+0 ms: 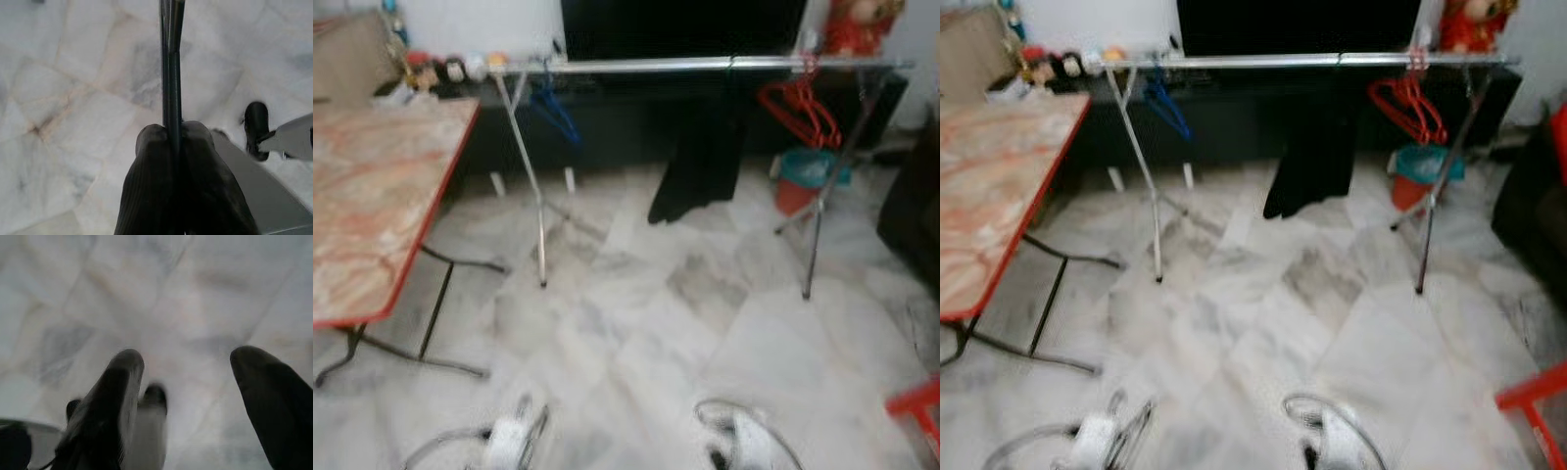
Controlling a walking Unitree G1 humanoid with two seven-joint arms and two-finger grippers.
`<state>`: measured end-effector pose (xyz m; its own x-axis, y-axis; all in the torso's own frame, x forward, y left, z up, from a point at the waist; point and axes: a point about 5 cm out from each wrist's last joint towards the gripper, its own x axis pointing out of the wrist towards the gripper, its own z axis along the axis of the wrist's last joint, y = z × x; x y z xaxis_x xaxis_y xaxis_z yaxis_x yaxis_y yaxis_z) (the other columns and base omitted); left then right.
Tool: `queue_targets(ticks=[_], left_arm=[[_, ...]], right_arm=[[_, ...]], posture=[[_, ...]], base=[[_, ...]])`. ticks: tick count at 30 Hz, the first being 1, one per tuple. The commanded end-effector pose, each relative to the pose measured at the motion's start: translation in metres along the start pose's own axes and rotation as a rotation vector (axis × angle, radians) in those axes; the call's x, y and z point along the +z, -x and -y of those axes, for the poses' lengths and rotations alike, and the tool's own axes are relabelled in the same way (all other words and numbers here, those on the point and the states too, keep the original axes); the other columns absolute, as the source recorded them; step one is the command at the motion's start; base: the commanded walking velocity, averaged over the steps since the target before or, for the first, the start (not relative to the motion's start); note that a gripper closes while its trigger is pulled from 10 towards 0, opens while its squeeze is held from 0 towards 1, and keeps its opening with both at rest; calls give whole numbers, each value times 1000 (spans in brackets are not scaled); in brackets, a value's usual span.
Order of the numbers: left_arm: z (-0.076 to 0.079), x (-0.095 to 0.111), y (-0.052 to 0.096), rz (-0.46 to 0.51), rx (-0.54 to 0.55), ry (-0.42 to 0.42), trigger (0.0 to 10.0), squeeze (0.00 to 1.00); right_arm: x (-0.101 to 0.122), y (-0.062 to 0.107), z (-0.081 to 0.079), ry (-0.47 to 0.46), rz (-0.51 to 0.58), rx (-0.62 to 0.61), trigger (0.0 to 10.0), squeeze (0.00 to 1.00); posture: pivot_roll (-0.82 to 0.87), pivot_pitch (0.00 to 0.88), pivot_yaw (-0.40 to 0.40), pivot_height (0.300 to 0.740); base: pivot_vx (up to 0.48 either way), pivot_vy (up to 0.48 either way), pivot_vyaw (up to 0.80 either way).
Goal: Hang hanger
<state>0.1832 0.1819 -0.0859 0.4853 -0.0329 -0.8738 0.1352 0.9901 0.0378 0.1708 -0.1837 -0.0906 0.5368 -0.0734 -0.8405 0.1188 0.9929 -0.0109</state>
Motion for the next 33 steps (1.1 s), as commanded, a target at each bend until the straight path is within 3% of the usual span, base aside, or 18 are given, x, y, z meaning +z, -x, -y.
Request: queue_targets(ticks=[1,33], left_arm=[[-13,-3,2,-14,33,-6,10000,0],[-12,-2,2,-11,31,5,10000,0]], right_arm=[[3,-1,-13,-4,11,33,10000,0],[6,-1,-12,31,6,47,10000,0]], posture=[[-15,0,11,740],[-13,0,3,740]], base=[[319,0,0],[322,0,53]])
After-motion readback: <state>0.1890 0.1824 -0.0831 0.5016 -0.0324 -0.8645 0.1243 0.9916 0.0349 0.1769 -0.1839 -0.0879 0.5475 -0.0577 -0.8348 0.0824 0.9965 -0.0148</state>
